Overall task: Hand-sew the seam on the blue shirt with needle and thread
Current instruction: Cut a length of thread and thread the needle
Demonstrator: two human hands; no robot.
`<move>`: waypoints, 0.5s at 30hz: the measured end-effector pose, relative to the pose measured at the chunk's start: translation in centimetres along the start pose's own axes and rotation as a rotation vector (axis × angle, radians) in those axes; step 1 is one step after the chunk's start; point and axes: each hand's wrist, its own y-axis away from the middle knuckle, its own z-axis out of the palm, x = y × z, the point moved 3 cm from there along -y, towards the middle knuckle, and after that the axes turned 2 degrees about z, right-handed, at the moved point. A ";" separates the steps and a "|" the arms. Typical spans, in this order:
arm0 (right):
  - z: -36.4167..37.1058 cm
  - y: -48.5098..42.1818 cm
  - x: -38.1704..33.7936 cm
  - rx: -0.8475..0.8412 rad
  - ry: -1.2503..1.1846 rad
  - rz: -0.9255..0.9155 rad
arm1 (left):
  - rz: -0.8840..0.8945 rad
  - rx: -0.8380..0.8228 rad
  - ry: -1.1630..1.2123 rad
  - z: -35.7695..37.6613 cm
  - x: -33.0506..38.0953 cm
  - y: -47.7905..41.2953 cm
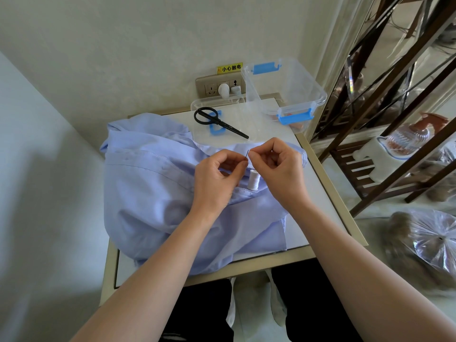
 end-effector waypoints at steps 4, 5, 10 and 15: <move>0.0 0.0 0.0 -0.001 -0.003 0.004 | 0.003 -0.006 -0.001 0.0 0.1 0.1; 0.0 0.0 0.0 -0.002 -0.002 0.007 | 0.003 -0.007 -0.001 0.0 0.1 0.1; 0.0 -0.1 0.0 -0.004 -0.004 0.012 | 0.006 -0.007 -0.004 0.0 0.2 0.1; -0.1 -0.1 0.0 -0.007 -0.003 0.034 | 0.010 -0.005 -0.008 0.0 0.3 0.1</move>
